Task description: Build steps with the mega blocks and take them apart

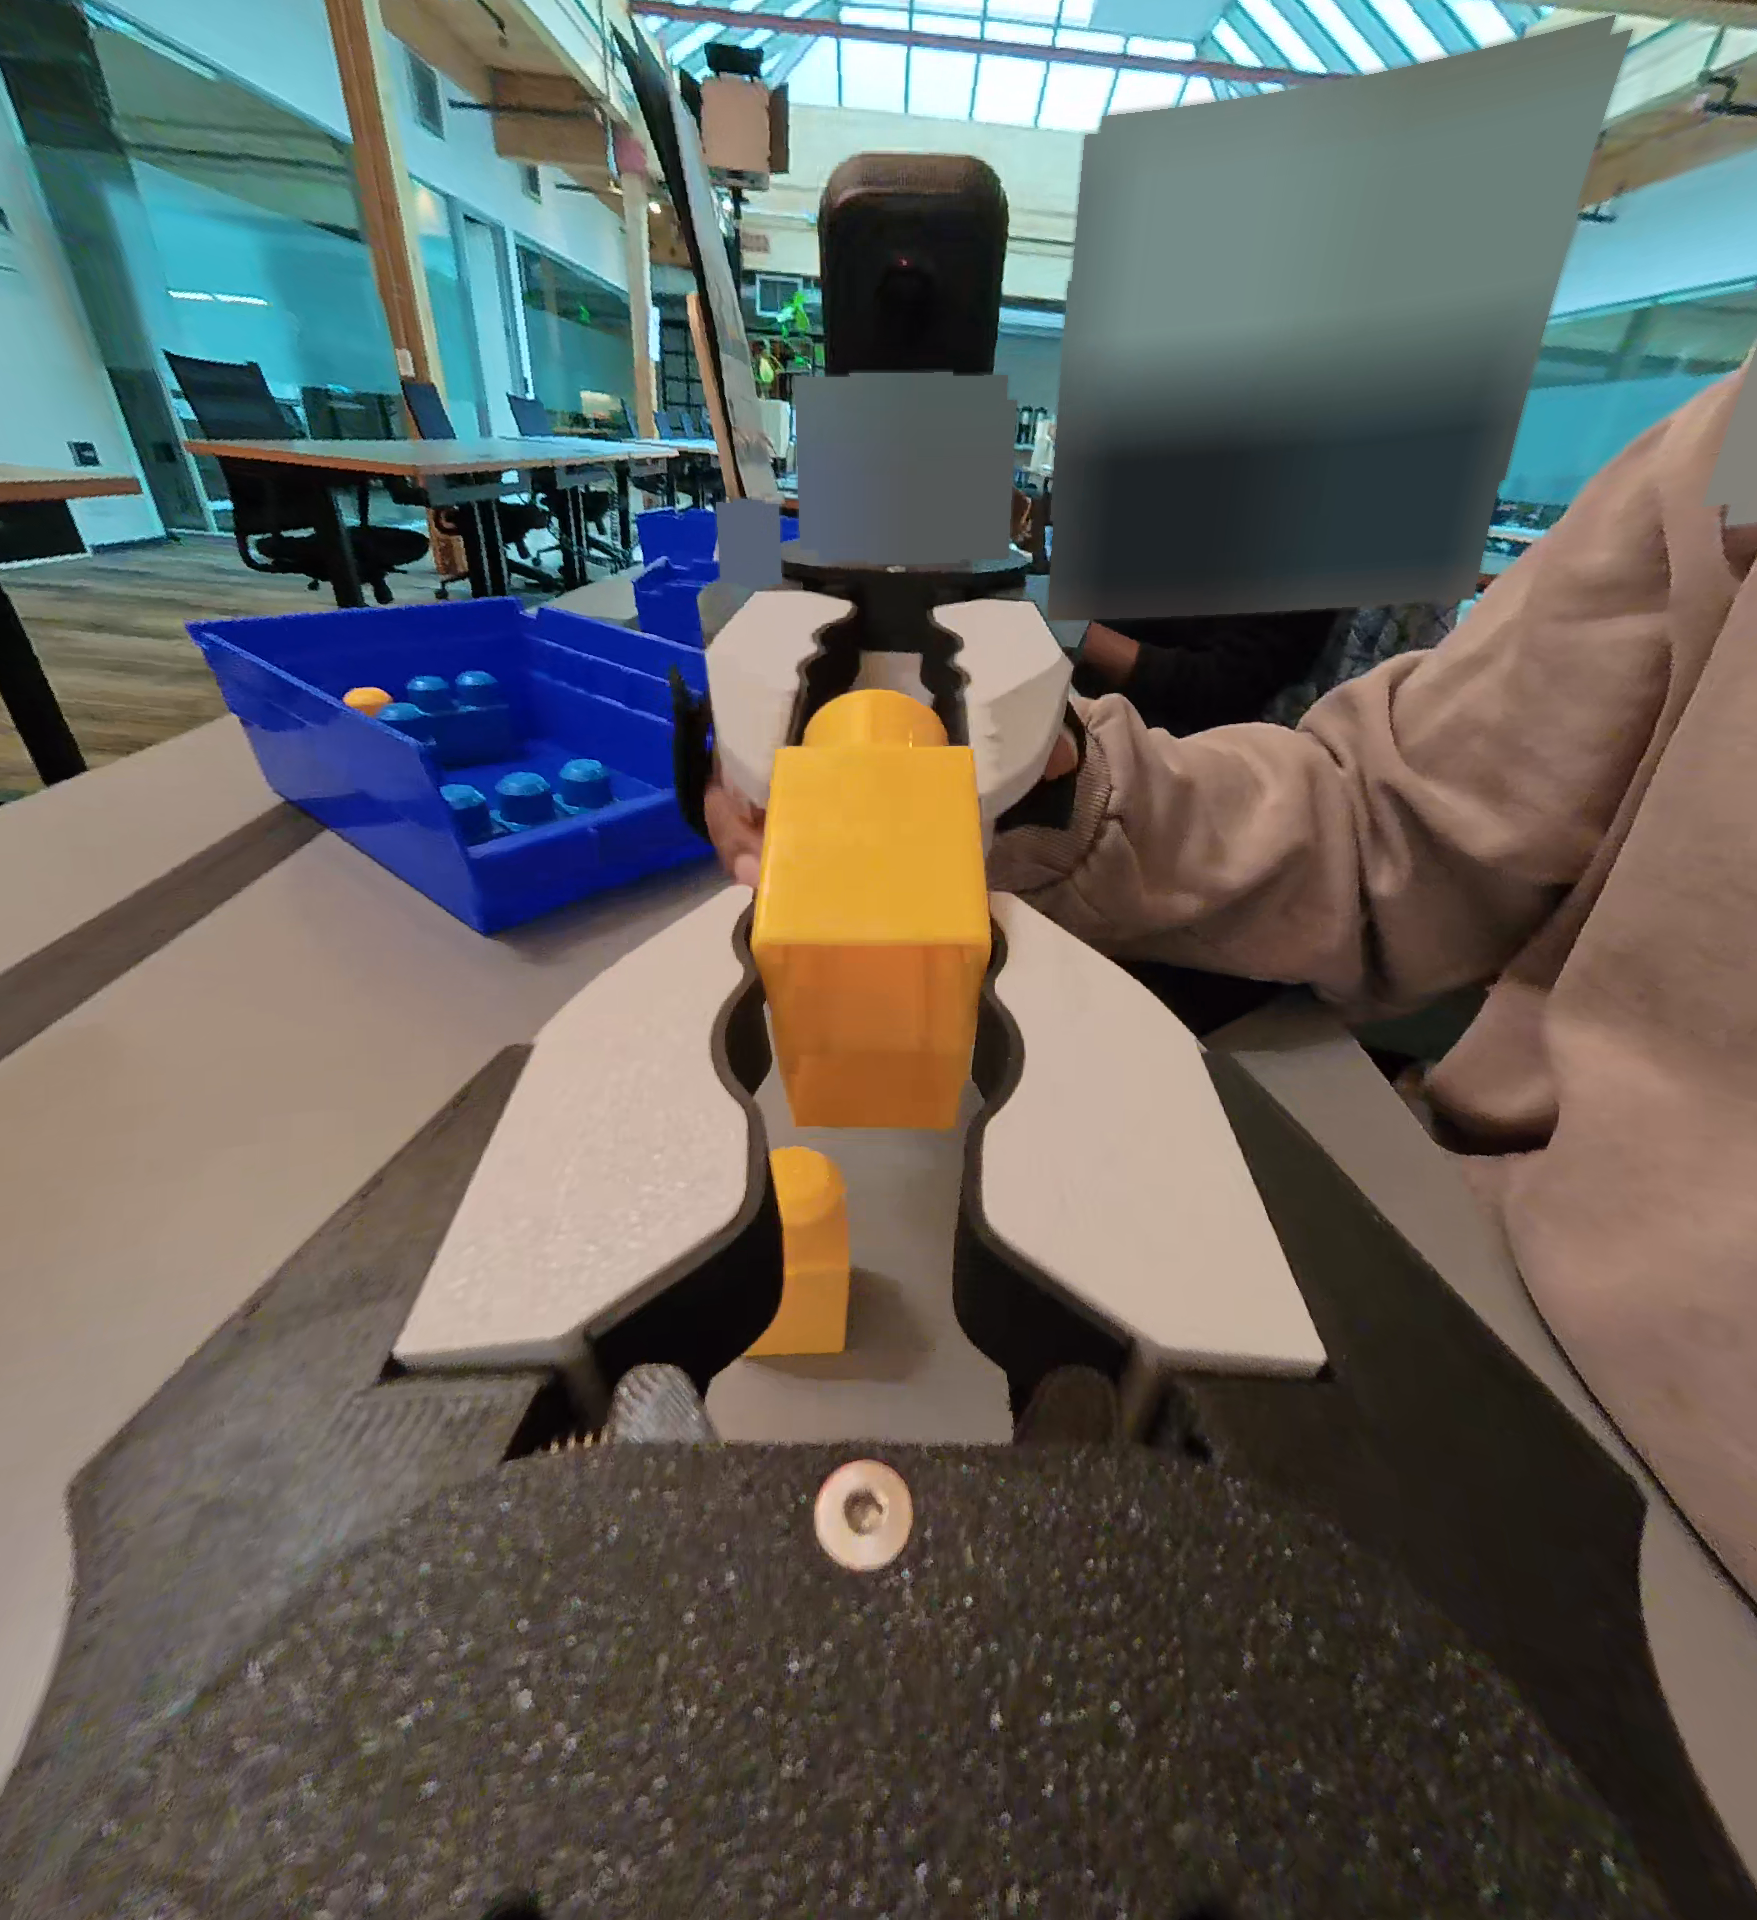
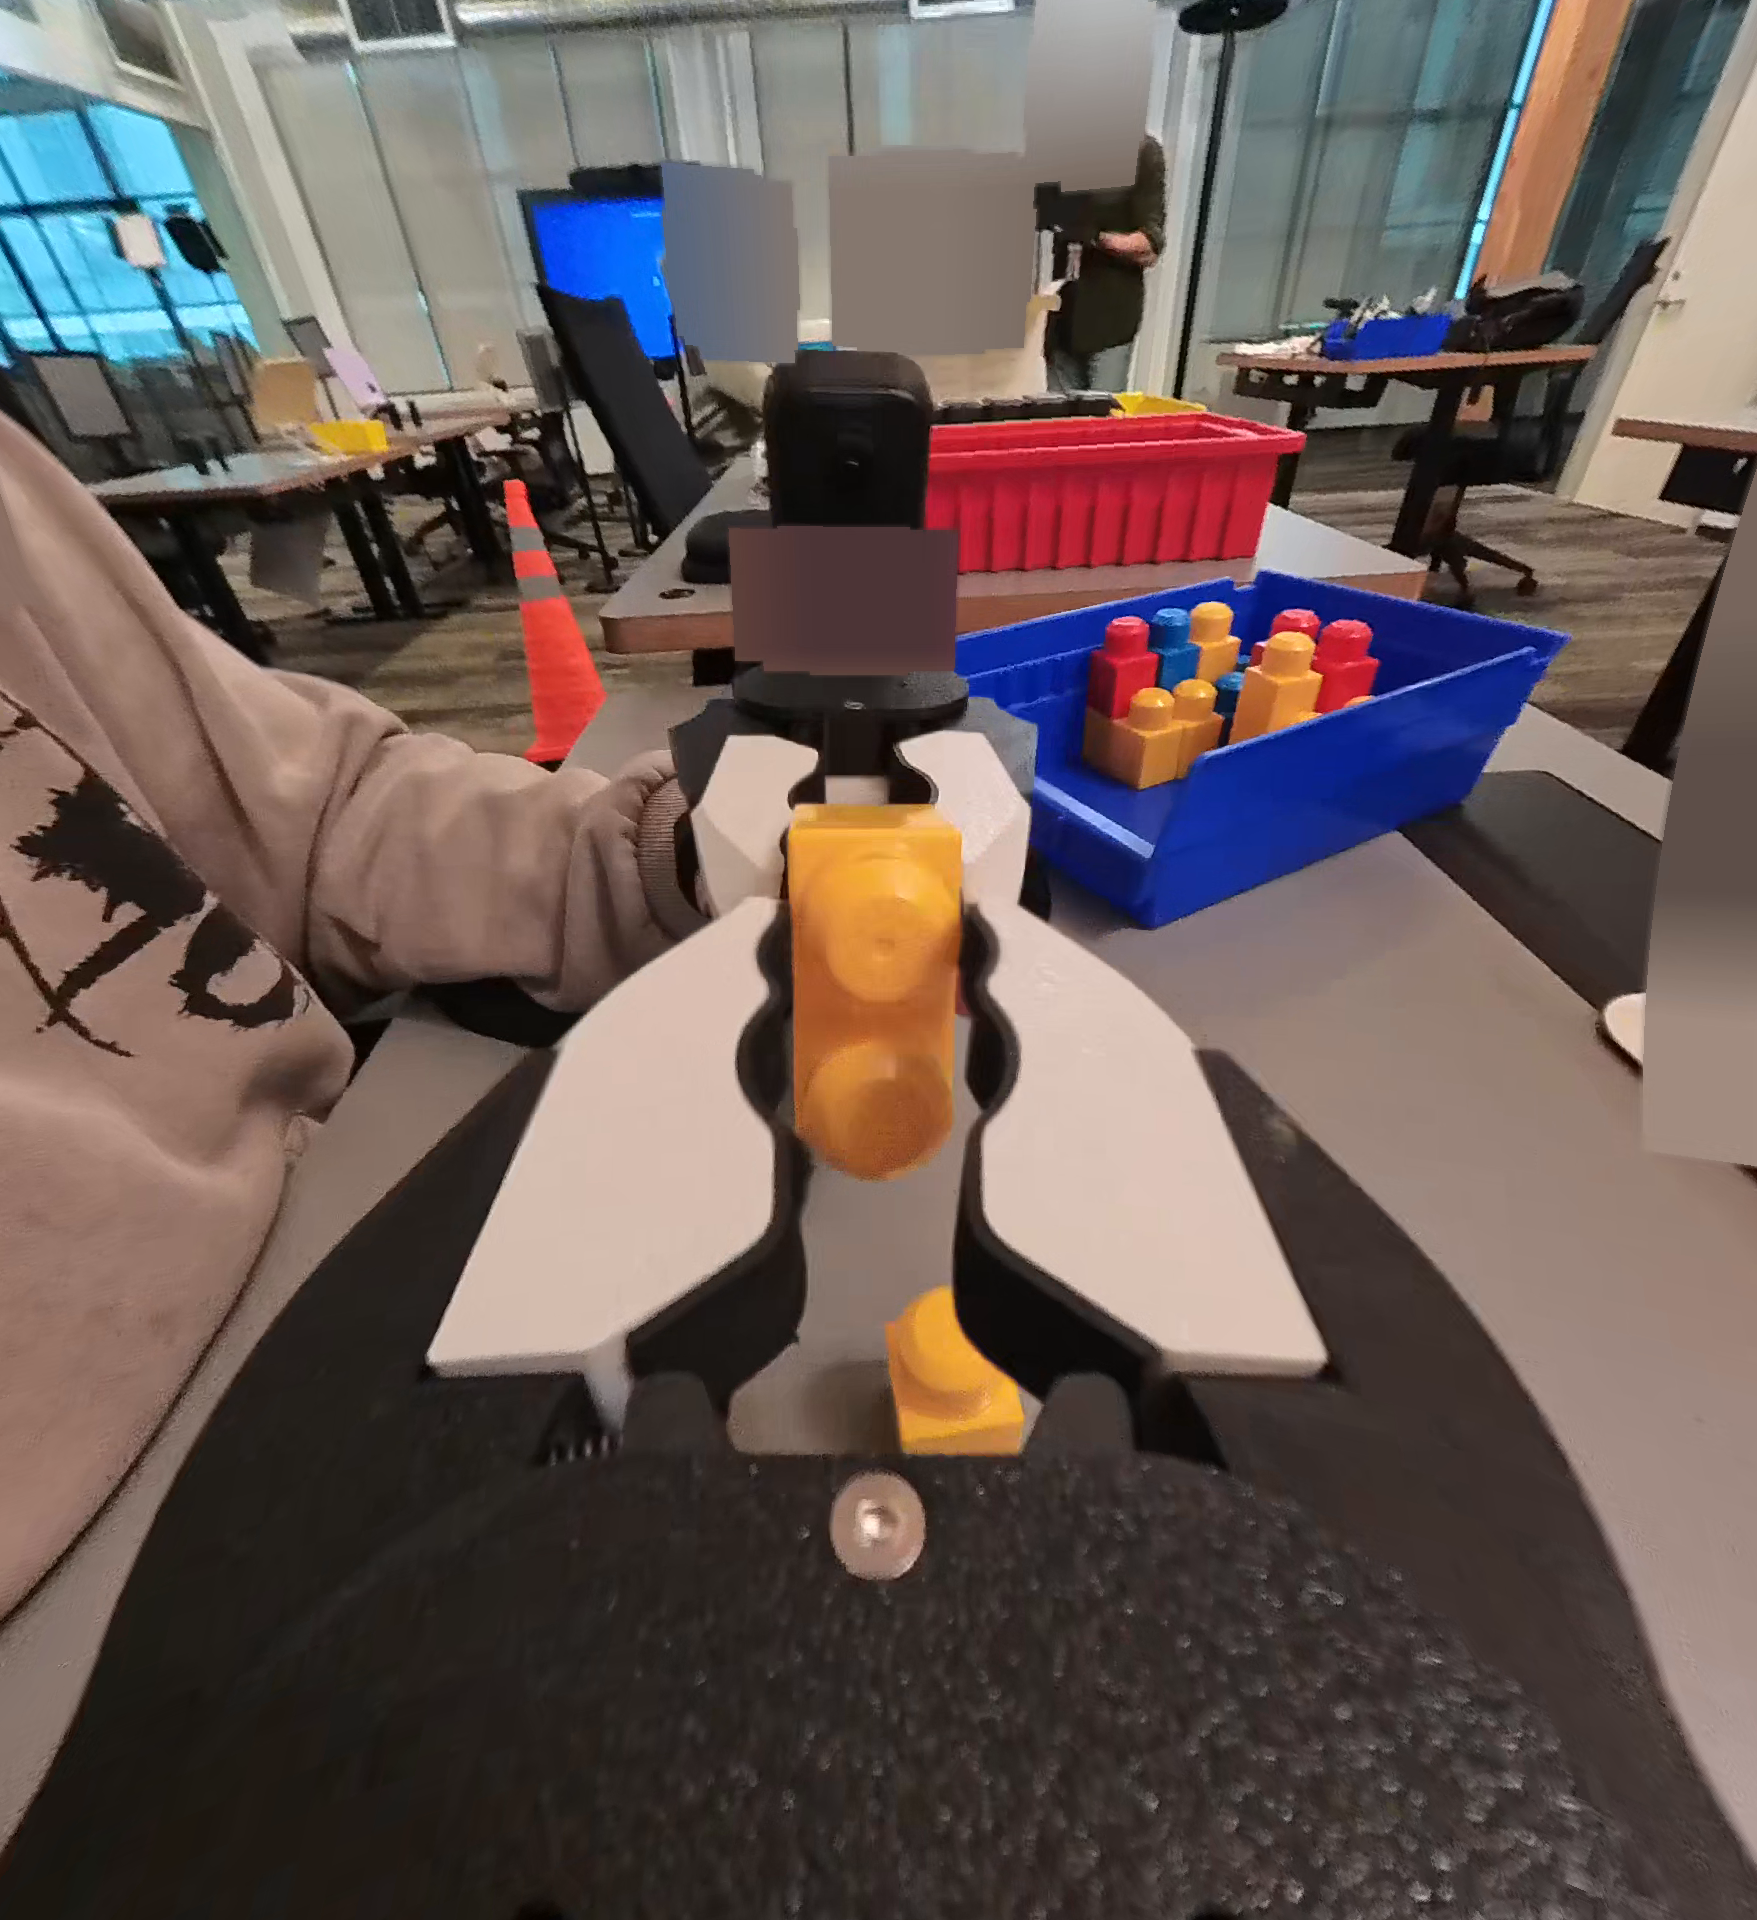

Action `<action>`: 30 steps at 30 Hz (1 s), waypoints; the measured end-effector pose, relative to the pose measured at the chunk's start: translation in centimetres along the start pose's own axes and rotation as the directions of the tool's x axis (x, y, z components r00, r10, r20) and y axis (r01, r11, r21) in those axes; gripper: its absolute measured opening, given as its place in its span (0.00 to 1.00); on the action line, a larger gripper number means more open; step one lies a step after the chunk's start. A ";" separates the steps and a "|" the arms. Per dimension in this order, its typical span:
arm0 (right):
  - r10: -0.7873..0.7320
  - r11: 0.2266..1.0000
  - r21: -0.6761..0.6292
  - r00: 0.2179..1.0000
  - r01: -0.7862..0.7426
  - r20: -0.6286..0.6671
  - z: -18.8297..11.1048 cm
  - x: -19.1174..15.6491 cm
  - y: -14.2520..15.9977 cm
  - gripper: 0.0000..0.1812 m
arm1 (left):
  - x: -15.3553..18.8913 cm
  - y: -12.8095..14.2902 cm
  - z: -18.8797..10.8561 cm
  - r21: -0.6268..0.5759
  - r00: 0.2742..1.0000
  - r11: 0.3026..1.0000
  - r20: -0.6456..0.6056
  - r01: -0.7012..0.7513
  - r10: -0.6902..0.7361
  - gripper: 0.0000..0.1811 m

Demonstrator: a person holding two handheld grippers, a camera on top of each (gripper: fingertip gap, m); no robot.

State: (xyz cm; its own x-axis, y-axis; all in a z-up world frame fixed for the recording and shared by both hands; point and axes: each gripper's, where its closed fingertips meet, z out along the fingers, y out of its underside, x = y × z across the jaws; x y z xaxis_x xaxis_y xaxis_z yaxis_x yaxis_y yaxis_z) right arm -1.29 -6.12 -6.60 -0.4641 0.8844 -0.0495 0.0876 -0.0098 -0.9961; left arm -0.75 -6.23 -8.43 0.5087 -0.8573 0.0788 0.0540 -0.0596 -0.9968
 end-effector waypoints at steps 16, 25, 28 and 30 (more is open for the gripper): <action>-0.260 0.932 -0.357 0.800 0.061 -0.541 -16.7 12.5 -5.3 0.16 | -8.3 -1.8 -5.0 0.010 0.791 0.986 0.599 -0.165 0.127 0.00; -0.206 0.633 -0.616 0.666 -0.468 -0.717 -34.1 24.4 4.0 0.16 | -9.8 -2.5 -7.2 0.051 0.713 0.986 0.697 -0.158 0.078 0.00; -0.173 0.545 -0.623 0.652 -0.561 -0.738 -37.1 26.2 7.8 0.16 | -10.0 -2.0 -7.1 0.050 0.723 0.989 0.687 -0.140 0.068 0.00; -0.171 0.490 -0.638 0.652 -0.595 -0.739 -38.5 27.3 10.0 0.16 | -10.1 -1.6 -7.0 0.036 0.726 0.990 0.684 -0.133 0.073 0.00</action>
State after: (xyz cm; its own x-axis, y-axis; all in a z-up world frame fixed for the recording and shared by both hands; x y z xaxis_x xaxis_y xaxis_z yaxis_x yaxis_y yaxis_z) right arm 20.83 35.84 -15.11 0.3342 0.9227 0.1920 0.8809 -0.2333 -0.4118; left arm -11.99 -1.01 -7.78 0.9610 -0.2766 -0.0044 0.0166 0.0736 -0.9972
